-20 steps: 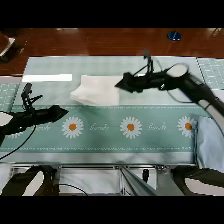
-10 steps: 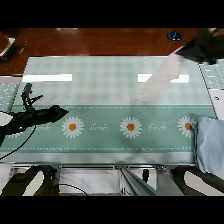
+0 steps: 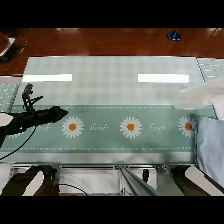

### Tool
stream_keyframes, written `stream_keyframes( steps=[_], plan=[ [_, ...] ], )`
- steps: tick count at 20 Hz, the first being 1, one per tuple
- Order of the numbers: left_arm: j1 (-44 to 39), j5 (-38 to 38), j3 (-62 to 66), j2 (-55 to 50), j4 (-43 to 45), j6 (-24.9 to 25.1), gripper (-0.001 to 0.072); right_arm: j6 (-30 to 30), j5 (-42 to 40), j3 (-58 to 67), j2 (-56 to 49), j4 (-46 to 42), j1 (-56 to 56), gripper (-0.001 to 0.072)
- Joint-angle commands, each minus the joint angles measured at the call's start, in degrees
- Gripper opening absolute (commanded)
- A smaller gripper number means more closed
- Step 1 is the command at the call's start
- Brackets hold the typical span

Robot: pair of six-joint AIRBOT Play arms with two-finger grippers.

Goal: Fold the shirts.

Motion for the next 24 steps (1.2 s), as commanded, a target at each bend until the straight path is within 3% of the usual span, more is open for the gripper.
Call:
stream_keyframes(
  steps=[1,8,10,13,14,15,16,20,21,24],
  plan=[
    [0.02,-0.04,-0.04,0.00,-0.04,1.60,0.0015,-0.87,6.43,0.07,2.45,-9.64,-8.44,0.0024],
    [0.00,-0.07,-0.07,0.00,-0.24,1.73,0.0016,-0.85,7.82,-2.49,10.62,-37.16,-10.60,0.0024],
    [0.00,0.39,-0.09,0.00,-0.22,2.05,0.0016,-0.22,7.76,-9.90,15.58,-44.85,-10.62,0.0024],
    [0.00,0.48,-0.09,-0.02,-0.22,2.12,0.0016,-0.26,7.74,-23.32,21.07,-46.82,-10.60,0.0029],
    [0.00,0.46,-0.09,-0.02,-0.24,2.75,0.0016,0.61,7.74,-27.50,22.45,-48.81,-10.60,0.0168],
    [0.00,0.44,-0.11,-0.02,-0.22,3.23,0.0016,1.14,7.74,-30.88,23.26,-49.37,-10.60,0.0368],
    [0.00,0.46,-0.17,-0.02,-0.22,3.58,0.0016,1.07,7.74,-32.94,23.39,-49.03,-10.60,0.0412],
    [0.20,2.54,0.28,-1.68,-0.24,3.56,0.0016,1.25,4.31,-31.41,21.35,-47.34,-10.60,0.0406],
    [0.70,1.95,1.90,-2.08,-0.50,3.43,0.0016,1.25,1.62,-29.38,20.50,-43.95,-10.58,0.0354],
    [2.75,-2.01,14.58,-2.14,-4.66,3.37,0.0015,1.20,-11.50,-22.58,17.29,-22.99,-4.79,0.0075]
  ],
)
